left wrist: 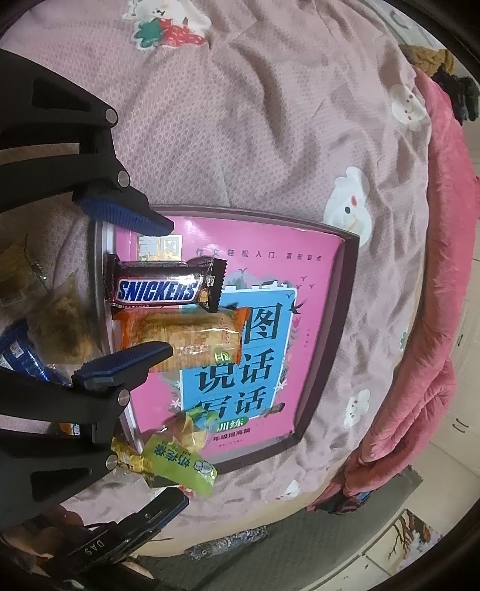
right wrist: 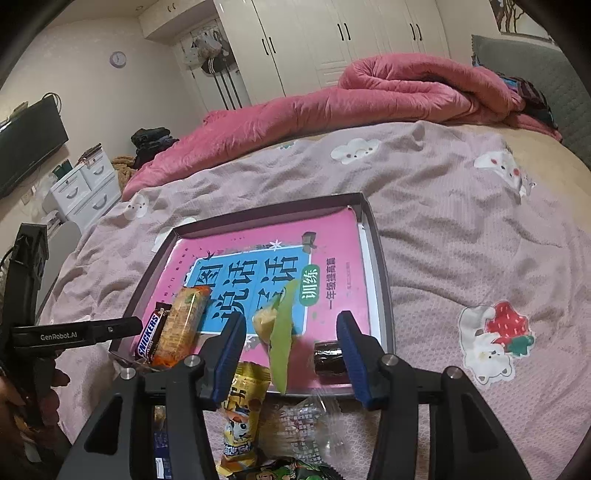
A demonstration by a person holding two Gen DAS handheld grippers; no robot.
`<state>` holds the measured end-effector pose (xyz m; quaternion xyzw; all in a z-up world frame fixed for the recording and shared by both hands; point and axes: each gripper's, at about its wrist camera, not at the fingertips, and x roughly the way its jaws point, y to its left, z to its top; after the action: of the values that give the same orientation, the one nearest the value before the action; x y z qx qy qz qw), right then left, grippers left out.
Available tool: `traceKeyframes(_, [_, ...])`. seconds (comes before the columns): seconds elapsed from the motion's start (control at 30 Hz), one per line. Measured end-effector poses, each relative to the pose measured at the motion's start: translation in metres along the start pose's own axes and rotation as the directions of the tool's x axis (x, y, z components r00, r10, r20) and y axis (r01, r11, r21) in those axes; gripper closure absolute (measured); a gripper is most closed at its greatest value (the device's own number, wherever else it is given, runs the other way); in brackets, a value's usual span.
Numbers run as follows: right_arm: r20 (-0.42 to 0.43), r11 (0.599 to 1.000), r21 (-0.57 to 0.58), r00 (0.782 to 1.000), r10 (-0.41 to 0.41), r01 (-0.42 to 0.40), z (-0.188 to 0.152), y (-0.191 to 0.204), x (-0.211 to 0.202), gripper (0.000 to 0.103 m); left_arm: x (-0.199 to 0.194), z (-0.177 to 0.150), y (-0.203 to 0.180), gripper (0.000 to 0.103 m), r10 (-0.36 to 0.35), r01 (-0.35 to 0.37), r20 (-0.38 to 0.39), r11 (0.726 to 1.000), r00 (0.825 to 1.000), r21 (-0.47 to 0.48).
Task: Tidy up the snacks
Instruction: 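Lower the Snickers beside the cracker pack and open left tool while right tool holds the green packet, then withdraw both open tools from the tray toward the remaining snacks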
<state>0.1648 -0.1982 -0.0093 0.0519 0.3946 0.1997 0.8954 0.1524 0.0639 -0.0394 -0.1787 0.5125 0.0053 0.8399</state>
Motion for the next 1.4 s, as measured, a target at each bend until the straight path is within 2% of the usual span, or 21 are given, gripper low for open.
traceKeyframes(0.3, [0.029, 0.999, -0.033, 1.0, -0.005, 0.006, -0.002, 0.007, -0.01, 0.046, -0.013, -0.003, -0.004, 0.035, 0.006, -0.007, 0.023, 1.0, 1.0, 0.013])
traceKeyframes(0.53, [0.048, 0.999, -0.047, 0.999, -0.016, 0.019, -0.003, 0.01, -0.016, 0.044, -0.023, -0.005, -0.007, 0.03, 0.048, -0.05, 0.049, 0.998, 0.998, 0.03])
traceKeyframes(0.83, [0.071, 0.998, -0.057, 0.997, -0.019, 0.023, -0.002, 0.012, -0.024, 0.043, -0.034, -0.009, -0.012, 0.029, 0.054, -0.057, 0.061, 0.997, 0.997, 0.047])
traceKeyframes(1.4, [0.047, 0.999, -0.029, 0.999, 0.016, -0.014, -0.01, 0.012, -0.038, 0.042, -0.049, -0.022, -0.013, 0.029, 0.05, -0.054, 0.058, 0.996, 0.997, 0.064])
